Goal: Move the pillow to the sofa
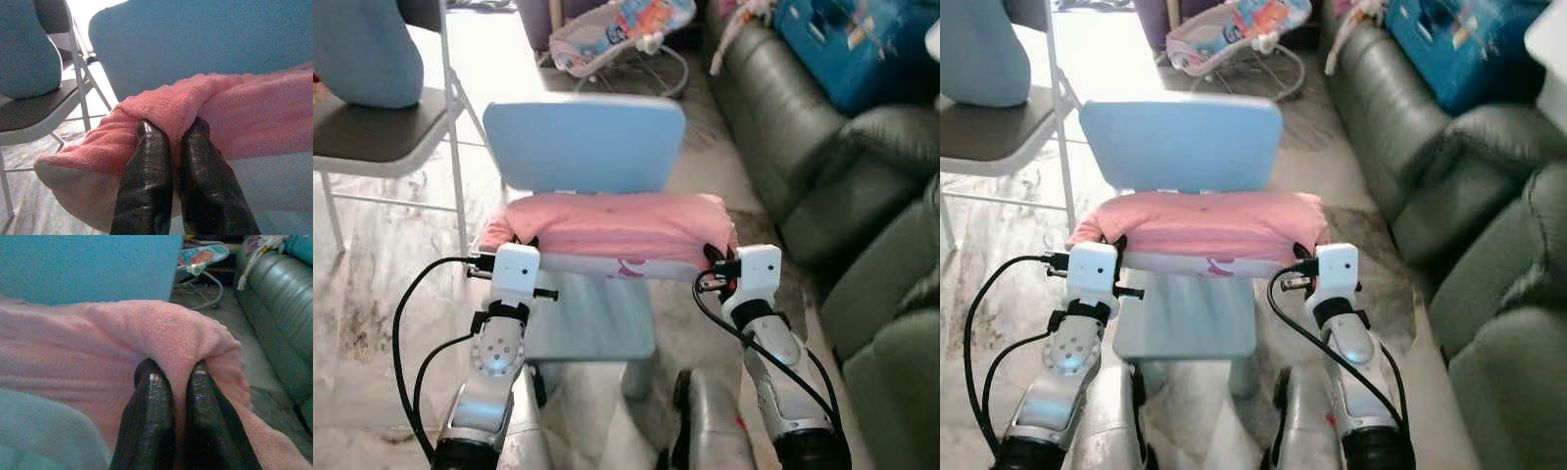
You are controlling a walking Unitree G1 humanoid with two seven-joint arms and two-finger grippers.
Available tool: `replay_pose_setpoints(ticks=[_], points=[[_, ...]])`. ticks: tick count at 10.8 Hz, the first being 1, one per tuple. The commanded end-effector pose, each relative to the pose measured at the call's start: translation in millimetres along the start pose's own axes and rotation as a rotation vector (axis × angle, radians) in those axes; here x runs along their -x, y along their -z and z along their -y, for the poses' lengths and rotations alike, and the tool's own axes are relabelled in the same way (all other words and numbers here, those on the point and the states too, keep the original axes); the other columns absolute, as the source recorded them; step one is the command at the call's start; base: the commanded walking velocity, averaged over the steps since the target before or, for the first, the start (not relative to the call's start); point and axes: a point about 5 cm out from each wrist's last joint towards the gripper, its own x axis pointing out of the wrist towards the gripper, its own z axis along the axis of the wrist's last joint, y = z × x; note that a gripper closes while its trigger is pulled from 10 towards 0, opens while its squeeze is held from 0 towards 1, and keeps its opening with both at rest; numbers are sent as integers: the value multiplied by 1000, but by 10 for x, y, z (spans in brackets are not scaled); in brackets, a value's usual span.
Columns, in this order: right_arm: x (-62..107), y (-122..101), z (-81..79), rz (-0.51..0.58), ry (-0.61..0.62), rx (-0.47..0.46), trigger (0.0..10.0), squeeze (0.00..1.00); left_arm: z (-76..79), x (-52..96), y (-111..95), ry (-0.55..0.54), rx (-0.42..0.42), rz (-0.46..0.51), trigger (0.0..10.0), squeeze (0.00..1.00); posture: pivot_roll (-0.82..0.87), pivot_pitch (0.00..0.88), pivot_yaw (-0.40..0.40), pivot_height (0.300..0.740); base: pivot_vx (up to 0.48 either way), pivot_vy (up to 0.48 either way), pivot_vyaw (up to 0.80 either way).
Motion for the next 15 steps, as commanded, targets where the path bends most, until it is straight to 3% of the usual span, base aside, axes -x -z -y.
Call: replay_pose_setpoints(ticks=[1, 3, 8, 10, 12, 13, 15], points=[[-3, -61, 134, 8, 68, 4, 10000, 0, -102, -13, 21, -57, -11, -4, 10000, 0, 15, 0, -60, 645, 0, 0, 0], [5, -74, 131, 24, 54, -1, 10000, 0, -103, -24, 43, -57, -9, -12, 10000, 0, 14, 0, -60, 650, 0, 0, 0], [-29, -111, 156, 34, 67, 5, 10000, 0, -84, -50, 57, -48, -7, -13, 10000, 0, 12, 0, -58, 740, 0, 0, 0], [-48, -179, 126, 63, 55, 30, 10000, 0, -22, -45, 119, -22, 66, -76, 10000, 0, 13, 0, -58, 740, 0, 0, 0], [-39, -162, 105, 60, 54, 23, 10000, 0, 41, 7, 202, 17, 44, -121, 10000, 0, 14, 0, -60, 740, 0, 0, 0], [-36, -158, 104, 57, 56, 24, 10000, 0, 53, 32, 194, 7, 12, -114, 10000, 0, 14, 0, -60, 740, 0, 0, 0], [-9, -150, 118, 54, 65, 23, 10000, 0, 126, 2, 102, 72, 50, -70, 10000, 0, 8, 0, -57, 740, 0, 0, 0]])
